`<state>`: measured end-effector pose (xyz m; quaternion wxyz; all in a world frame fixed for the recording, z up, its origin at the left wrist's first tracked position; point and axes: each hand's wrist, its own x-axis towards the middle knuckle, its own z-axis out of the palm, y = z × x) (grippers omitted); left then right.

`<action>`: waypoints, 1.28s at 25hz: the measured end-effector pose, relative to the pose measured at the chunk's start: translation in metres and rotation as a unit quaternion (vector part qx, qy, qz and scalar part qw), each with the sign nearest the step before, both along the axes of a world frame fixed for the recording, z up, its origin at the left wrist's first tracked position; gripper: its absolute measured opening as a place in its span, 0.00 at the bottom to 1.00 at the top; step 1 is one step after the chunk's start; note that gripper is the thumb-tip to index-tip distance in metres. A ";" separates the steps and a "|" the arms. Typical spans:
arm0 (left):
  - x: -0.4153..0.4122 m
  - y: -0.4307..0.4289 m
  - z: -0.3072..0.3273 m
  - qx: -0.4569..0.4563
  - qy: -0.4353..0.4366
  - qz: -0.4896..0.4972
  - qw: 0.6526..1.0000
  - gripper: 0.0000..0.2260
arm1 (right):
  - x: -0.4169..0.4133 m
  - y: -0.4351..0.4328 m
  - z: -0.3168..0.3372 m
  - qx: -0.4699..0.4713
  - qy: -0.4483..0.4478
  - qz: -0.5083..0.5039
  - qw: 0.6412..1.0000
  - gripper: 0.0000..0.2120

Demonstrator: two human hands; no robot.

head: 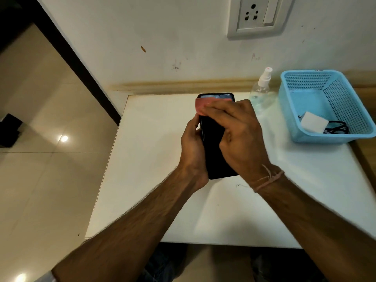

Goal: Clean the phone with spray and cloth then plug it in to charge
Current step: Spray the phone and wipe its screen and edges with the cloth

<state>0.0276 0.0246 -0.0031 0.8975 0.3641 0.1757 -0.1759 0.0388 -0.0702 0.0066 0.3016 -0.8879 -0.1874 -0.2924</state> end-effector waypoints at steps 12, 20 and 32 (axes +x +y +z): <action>0.001 0.003 -0.001 0.020 0.015 -0.015 1.000 0.26 | 0.009 -0.013 -0.011 0.003 -0.021 -0.003 1.000 0.19; 0.001 0.002 -0.001 0.003 0.025 -0.002 1.000 0.24 | 0.001 0.003 -0.014 0.037 -0.027 0.025 0.999 0.19; 0.001 0.006 -0.002 -0.008 0.016 -0.010 1.000 0.26 | 0.001 0.004 -0.019 0.036 -0.015 0.017 0.999 0.19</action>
